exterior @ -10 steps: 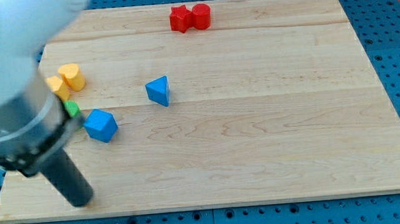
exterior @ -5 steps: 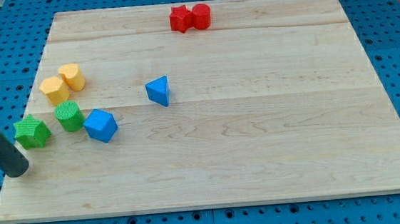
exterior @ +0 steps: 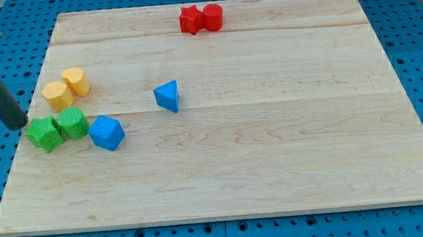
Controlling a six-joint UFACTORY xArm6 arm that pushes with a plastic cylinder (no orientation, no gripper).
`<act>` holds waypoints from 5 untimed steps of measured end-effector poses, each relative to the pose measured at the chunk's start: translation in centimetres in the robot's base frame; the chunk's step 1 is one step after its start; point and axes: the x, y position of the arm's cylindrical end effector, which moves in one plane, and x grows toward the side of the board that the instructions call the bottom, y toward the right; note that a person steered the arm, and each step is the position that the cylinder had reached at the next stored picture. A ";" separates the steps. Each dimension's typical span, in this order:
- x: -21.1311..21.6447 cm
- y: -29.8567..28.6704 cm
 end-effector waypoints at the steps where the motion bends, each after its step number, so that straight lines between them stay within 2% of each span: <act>1: -0.9 1.0; 2: -4.7 6.2; 4: -11.4 12.3; 5: -11.8 17.1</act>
